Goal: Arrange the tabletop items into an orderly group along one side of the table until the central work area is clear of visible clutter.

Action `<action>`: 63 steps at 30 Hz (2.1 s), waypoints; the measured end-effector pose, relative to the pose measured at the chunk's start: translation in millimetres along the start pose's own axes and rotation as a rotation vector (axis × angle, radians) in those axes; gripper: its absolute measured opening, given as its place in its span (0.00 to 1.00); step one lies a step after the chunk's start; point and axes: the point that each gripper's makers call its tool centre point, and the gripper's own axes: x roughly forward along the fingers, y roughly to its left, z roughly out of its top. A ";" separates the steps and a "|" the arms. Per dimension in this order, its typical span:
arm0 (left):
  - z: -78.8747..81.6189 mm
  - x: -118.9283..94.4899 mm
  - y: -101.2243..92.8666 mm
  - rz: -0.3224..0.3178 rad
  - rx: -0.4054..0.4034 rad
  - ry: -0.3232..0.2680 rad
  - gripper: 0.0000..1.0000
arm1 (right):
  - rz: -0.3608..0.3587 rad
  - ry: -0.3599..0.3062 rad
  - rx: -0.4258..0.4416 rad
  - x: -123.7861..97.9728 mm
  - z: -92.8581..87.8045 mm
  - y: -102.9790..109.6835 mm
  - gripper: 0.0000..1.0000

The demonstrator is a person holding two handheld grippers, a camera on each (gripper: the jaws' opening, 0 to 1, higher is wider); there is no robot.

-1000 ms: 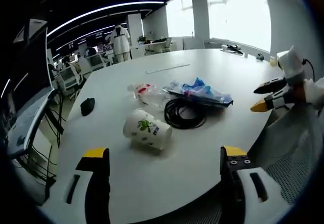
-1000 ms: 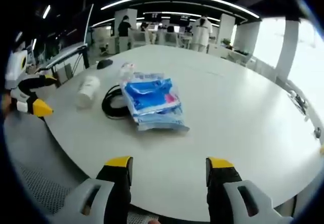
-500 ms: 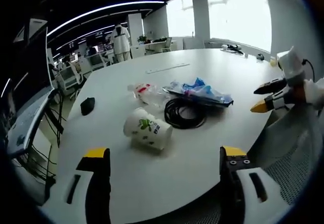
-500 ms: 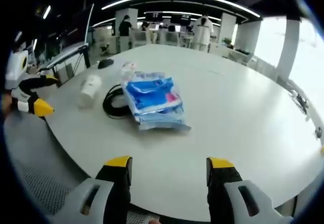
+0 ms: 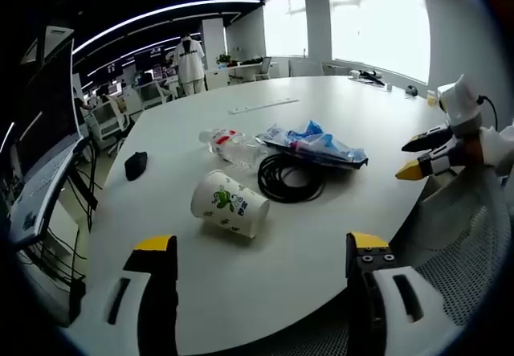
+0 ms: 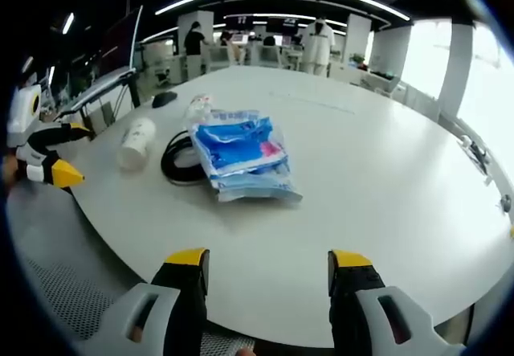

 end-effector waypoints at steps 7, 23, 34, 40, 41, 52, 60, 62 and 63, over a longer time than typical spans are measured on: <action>2.4 -1.2 1.0 0.006 0.009 -0.013 0.88 | 0.005 0.022 -0.022 -0.1 -1.1 2.2 0.60; 15.0 -6.9 6.8 0.027 0.014 -0.079 0.83 | 0.132 -0.117 -0.013 -8.1 92.0 29.2 0.60; 17.3 -7.1 3.0 0.015 0.026 -0.096 0.83 | 0.424 -0.055 -0.187 20.2 128.7 128.6 0.60; 12.0 -4.1 3.8 0.028 0.047 -0.064 0.82 | 0.562 0.002 -0.279 35.9 145.4 174.5 0.60; 11.4 -4.2 4.4 0.030 0.046 -0.062 0.82 | 0.564 0.004 -0.292 38.0 147.8 177.7 0.60; 2.0 0.3 5.8 0.041 0.072 -0.014 0.80 | 0.587 0.085 -0.346 70.4 158.6 212.3 0.66; -5.8 2.5 5.2 0.041 0.100 0.032 0.77 | 0.582 0.200 -0.404 101.1 140.4 235.7 0.71; -7.1 3.3 4.5 0.041 0.108 0.040 0.76 | 0.562 0.223 -0.409 107.5 136.3 236.1 0.70; -6.9 2.7 4.7 0.041 0.108 0.038 0.76 | 0.559 0.232 -0.406 111.0 134.2 237.8 0.70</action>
